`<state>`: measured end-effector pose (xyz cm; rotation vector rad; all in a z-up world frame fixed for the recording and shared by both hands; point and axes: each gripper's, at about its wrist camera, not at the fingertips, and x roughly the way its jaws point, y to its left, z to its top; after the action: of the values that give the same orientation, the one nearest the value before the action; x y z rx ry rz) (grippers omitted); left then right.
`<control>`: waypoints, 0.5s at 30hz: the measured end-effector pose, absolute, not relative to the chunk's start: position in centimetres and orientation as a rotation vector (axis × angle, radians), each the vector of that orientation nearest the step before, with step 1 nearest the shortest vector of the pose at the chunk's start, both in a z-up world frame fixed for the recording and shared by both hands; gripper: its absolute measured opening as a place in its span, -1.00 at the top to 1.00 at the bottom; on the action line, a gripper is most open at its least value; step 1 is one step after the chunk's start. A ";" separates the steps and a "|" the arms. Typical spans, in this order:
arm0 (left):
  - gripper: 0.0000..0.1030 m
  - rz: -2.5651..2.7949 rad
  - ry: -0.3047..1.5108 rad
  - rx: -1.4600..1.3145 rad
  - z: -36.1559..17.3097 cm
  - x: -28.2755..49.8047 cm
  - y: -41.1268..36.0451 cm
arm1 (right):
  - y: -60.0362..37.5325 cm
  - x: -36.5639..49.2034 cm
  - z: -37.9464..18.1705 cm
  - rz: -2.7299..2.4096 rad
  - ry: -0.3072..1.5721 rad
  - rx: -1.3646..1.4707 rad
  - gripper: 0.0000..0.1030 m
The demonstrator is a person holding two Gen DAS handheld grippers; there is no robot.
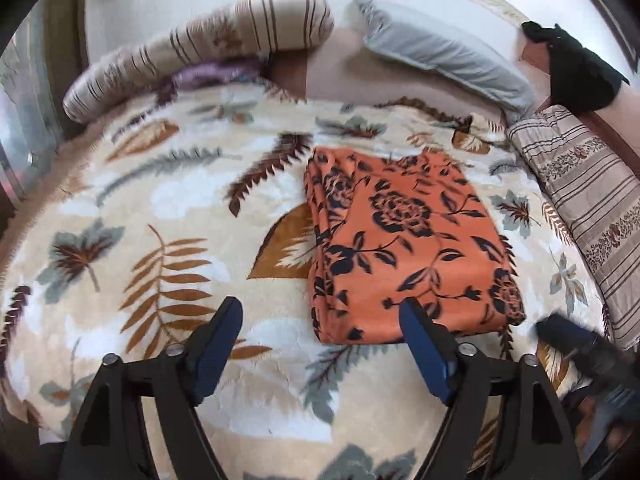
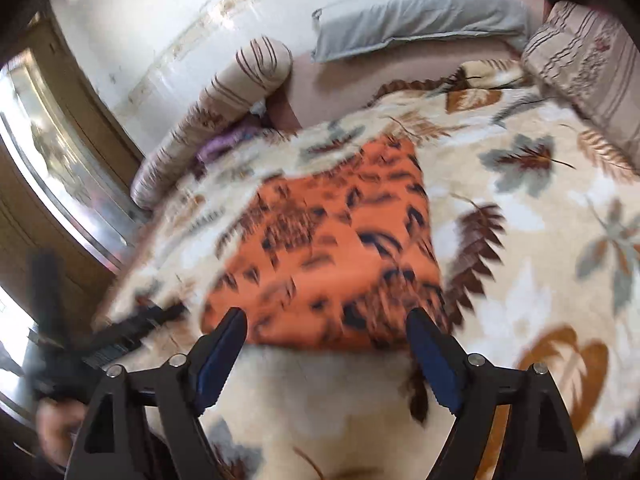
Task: Fold small clothes
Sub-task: 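Release the shirt and lift both open tools away from it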
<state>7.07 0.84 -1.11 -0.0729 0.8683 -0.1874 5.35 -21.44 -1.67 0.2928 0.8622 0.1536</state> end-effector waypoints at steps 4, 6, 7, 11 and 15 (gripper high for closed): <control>-0.60 -0.167 0.796 -0.032 1.3 4.3 0.1 | -20.6 3.5 -3.2 0.096 0.924 0.239 -0.64; -0.61 -0.160 0.766 -0.025 2.3 3.5 0.1 | -20.7 2.7 -2.9 0.074 0.918 0.227 -0.64; -0.62 -0.154 0.747 -0.020 3.1 2.9 0.0 | -20.8 2.4 -2.5 0.068 0.909 0.223 -0.64; -0.75 -0.134 0.708 -0.035 5.2 1.4 0.1 | -20.8 1.4 -0.5 0.047 0.854 0.190 -0.64; -0.80 -0.117 0.662 -0.041 6.8 0.0 0.0 | -20.6 0.4 1.6 0.044 0.802 0.171 -0.64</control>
<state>0.03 0.01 6.77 -0.0411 0.6616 -0.1173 0.36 -20.57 1.60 0.1709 0.8019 0.0441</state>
